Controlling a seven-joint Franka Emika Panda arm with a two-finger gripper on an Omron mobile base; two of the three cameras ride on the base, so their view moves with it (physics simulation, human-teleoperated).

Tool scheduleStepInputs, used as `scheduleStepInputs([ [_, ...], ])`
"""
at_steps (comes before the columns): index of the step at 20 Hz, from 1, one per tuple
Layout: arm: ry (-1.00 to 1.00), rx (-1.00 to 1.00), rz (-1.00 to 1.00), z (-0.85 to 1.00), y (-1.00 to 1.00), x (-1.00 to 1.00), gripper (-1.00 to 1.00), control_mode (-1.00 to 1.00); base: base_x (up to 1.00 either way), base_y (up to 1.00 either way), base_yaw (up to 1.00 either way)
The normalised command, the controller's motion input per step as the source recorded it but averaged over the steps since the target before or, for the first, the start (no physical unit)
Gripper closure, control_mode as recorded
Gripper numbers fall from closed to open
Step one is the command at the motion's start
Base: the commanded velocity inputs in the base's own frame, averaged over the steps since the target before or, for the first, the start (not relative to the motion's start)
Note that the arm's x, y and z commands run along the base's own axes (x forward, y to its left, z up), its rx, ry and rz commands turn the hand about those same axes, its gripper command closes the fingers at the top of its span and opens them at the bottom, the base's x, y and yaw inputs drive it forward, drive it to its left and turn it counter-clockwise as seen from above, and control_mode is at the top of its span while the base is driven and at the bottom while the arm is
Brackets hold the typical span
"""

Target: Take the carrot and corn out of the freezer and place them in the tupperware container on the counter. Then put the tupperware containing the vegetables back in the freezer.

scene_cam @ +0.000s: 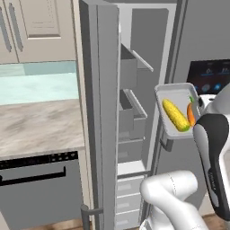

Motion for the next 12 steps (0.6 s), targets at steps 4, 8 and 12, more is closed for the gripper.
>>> scheduleStepInputs([
  [4, -0.03, -0.02, 0.21, 0.00, 0.03, -0.12, 1.00, -1.00, 0.00, 0.00, 0.00],
  [8, 0.00, 0.00, 0.25, 0.00, 0.05, 0.21, 1.00, -1.00, 0.00, 0.00, 0.00],
  [12, -0.05, 0.00, 0.13, 0.30, 0.05, 0.16, 1.00, -1.00, 0.00, 0.00, 0.00],
])
